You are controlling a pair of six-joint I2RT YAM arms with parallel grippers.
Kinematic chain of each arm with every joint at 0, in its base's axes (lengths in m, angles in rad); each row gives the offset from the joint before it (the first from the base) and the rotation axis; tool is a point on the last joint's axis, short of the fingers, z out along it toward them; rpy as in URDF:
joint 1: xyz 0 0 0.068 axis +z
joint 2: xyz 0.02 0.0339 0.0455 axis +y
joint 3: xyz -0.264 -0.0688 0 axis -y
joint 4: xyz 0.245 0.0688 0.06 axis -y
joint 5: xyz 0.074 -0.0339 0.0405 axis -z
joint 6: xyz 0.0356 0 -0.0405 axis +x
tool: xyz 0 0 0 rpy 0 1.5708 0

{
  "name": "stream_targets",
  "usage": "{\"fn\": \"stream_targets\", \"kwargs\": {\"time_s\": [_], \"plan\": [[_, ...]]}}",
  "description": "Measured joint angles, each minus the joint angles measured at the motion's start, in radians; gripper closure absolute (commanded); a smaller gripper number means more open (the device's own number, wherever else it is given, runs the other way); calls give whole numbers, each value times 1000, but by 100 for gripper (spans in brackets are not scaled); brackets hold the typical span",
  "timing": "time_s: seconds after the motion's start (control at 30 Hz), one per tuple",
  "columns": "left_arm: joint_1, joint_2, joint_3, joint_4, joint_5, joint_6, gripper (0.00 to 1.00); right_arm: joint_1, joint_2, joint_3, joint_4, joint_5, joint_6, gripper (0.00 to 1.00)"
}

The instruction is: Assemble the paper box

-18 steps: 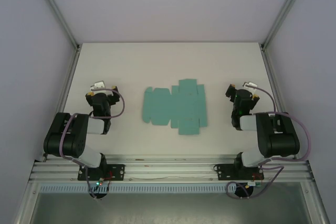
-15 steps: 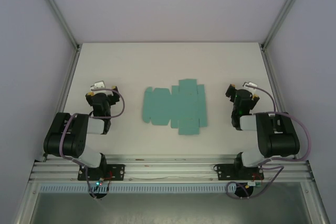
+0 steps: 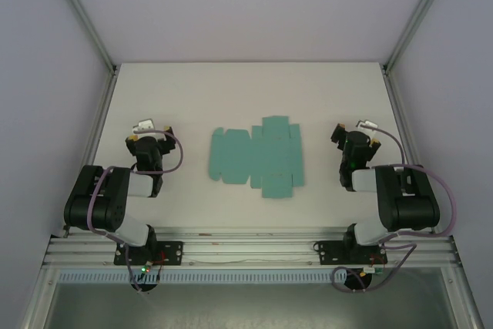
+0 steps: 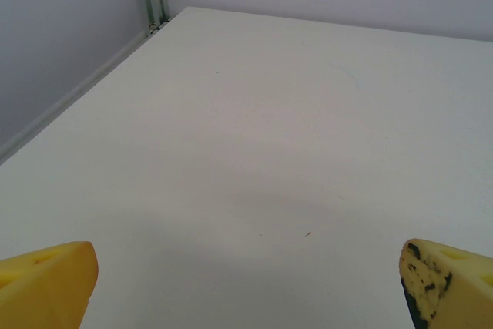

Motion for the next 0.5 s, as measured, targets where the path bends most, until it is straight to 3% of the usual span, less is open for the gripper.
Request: {"fn": "stream_targets", "kwargs": {"time_s": [0.5], "plan": [[0, 0, 0, 0, 0, 2, 0, 0, 0, 0, 0, 0, 0, 0]]}}
